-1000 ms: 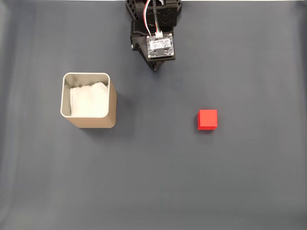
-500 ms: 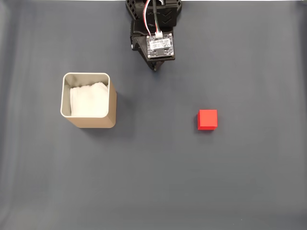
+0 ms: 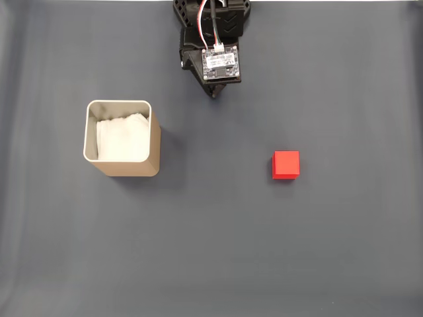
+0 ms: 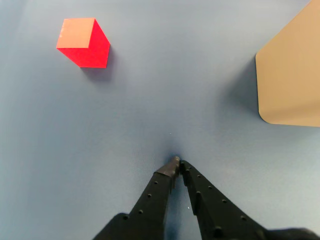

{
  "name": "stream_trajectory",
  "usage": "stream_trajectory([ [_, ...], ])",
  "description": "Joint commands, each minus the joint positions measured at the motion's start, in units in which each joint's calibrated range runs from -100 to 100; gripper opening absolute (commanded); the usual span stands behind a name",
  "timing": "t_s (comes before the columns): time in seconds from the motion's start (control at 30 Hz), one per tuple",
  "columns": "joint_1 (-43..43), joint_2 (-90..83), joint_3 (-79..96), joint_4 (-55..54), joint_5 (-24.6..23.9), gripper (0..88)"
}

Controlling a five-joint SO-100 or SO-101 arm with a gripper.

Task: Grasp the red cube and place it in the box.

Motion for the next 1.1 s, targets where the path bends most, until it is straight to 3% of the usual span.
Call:
stream_trajectory([
  [0.0,0.50,0.00,0.91,0.49,0.44,0.1],
  [0.47,0.78,0.00,0.55,-22.66,-0.73,0.1],
  [0.8,0.42,0.95,-5.01,-28.07,-0.83,0.1],
  [1.07,0.35,12.03,-17.96,-27.83,-1.76,0.1],
])
